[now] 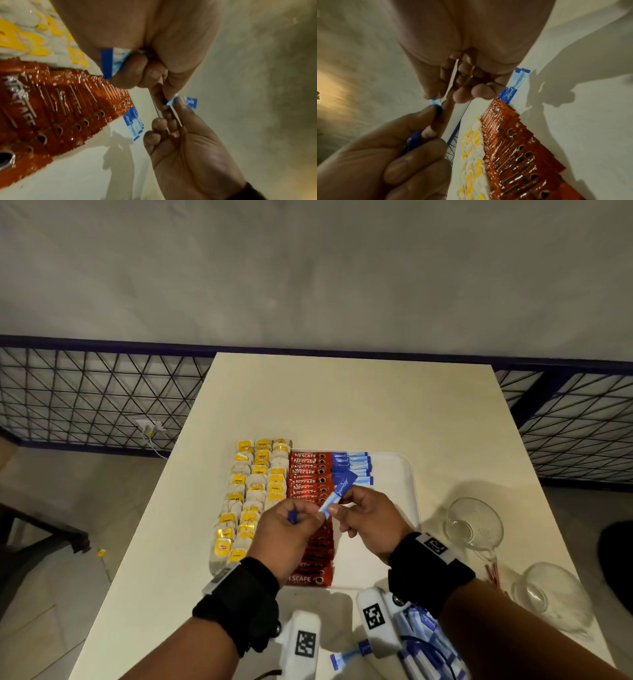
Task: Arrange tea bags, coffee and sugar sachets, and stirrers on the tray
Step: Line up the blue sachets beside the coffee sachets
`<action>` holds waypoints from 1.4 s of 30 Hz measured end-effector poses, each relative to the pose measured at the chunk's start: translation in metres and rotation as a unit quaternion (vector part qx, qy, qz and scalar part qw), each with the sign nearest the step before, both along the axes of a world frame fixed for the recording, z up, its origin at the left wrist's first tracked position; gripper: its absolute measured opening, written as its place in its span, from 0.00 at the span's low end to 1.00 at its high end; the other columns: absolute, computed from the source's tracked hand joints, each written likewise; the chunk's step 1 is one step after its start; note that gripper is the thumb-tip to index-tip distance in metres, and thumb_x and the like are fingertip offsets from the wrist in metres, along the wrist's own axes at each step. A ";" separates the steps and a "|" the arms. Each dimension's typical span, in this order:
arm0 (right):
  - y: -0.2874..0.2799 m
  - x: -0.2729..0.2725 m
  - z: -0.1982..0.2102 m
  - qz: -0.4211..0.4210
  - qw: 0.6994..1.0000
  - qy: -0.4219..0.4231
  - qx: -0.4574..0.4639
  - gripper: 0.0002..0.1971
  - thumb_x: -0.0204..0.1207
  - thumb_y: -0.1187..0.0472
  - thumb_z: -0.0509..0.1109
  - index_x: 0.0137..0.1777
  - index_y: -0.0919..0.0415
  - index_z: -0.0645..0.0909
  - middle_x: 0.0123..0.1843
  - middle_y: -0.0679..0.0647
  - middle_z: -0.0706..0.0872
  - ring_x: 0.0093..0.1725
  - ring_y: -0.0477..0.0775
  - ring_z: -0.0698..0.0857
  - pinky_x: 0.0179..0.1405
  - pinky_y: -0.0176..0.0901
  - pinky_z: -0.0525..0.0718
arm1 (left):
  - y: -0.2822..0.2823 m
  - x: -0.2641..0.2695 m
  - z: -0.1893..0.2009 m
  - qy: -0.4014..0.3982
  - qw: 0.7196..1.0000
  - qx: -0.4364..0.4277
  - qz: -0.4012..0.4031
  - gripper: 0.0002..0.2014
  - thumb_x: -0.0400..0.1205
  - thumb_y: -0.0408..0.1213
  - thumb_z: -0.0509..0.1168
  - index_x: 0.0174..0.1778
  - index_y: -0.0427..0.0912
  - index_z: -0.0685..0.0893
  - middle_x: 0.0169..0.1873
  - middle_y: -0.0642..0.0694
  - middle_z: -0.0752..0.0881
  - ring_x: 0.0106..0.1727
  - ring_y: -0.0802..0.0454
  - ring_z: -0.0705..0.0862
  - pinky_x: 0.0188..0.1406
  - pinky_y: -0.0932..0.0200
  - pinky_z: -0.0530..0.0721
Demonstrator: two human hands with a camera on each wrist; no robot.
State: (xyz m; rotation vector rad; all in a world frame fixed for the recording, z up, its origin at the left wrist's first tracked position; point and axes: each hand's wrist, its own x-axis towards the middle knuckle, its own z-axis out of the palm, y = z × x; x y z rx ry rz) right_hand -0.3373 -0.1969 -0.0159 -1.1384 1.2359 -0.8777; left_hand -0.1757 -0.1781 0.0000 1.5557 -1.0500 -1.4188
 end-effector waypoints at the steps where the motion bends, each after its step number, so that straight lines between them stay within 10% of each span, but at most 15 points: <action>1: 0.000 0.001 -0.001 0.008 1.000 0.009 -0.005 0.04 0.77 0.63 0.73 0.41 0.56 0.84 0.38 0.49 0.86 0.28 0.47 0.80 0.29 0.41 0.76 | 0.002 -0.003 -0.001 -0.001 1.000 0.004 -0.012 0.05 0.79 0.30 0.71 0.39 0.41 0.83 0.22 0.53 0.79 0.18 0.62 0.72 0.25 0.63 0.71; 6: 0.001 -0.008 0.003 0.095 0.990 0.099 -0.003 0.09 0.83 0.60 0.65 0.43 0.54 0.85 0.31 0.38 0.85 0.30 0.35 0.79 0.35 0.29 0.74 | -0.003 0.002 -0.001 -0.058 0.998 -0.023 -0.019 0.03 0.80 0.44 0.71 0.45 0.50 0.87 0.38 0.57 0.90 0.40 0.65 0.87 0.42 0.72 0.80; 10: 0.003 -0.014 0.000 0.180 0.976 0.125 -0.006 0.08 0.84 0.60 0.63 0.51 0.54 0.85 0.35 0.34 0.84 0.35 0.30 0.79 0.40 0.25 0.72 | -0.011 0.007 0.008 -0.067 0.995 -0.045 -0.061 0.06 0.82 0.39 0.69 0.41 0.42 0.87 0.22 0.61 0.82 0.23 0.65 0.77 0.27 0.73 0.72; 17: 0.000 -0.017 -0.015 0.016 0.998 -0.002 0.061 0.08 0.77 0.70 0.71 0.44 0.56 0.84 0.34 0.50 0.85 0.29 0.44 0.76 0.31 0.37 0.74 | -0.011 -0.002 0.004 0.028 0.998 0.027 0.055 0.09 0.84 0.35 0.65 0.39 0.36 0.82 0.33 0.43 0.86 0.17 0.58 0.67 0.22 0.62 0.67; 23: -0.021 -0.050 -0.040 -0.084 0.969 0.233 -0.006 0.04 0.77 0.59 0.72 0.46 0.48 0.85 0.39 0.44 0.84 0.35 0.46 0.80 0.37 0.24 0.74 | -0.007 0.011 -0.004 0.031 0.997 0.057 0.048 0.07 0.82 0.42 0.68 0.40 0.45 0.87 0.41 0.42 0.90 0.33 0.53 0.82 0.50 0.50 0.78; 28: -0.041 -0.072 -0.058 -0.086 0.929 0.360 0.009 0.06 0.78 0.61 0.71 0.52 0.57 0.88 0.48 0.53 0.89 0.47 0.50 0.82 0.43 0.29 0.68 | -0.001 0.032 -0.004 0.022 0.996 0.055 0.070 0.08 0.84 0.35 0.64 0.41 0.36 0.83 0.40 0.38 0.87 0.15 0.63 0.71 0.18 0.66 0.69; 35: -0.062 -0.058 -0.064 -0.063 0.938 0.338 0.037 0.06 0.78 0.62 0.72 0.52 0.57 0.88 0.50 0.49 0.87 0.51 0.48 0.83 0.49 0.27 0.70 | 0.001 0.051 -0.011 -0.010 0.995 0.063 0.082 0.08 0.84 0.36 0.65 0.40 0.39 0.84 0.42 0.38 0.90 0.14 0.61 0.69 0.21 0.61 0.67; 42: -0.070 -0.056 -0.067 -0.096 0.949 0.298 0.035 0.07 0.73 0.65 0.75 0.45 0.56 0.81 0.41 0.50 0.83 0.42 0.50 0.80 0.34 0.19 0.70 | -0.001 0.053 -0.017 -0.015 0.994 0.076 0.082 0.08 0.83 0.38 0.65 0.40 0.40 0.84 0.42 0.39 0.90 0.15 0.58 0.66 0.17 0.63 0.66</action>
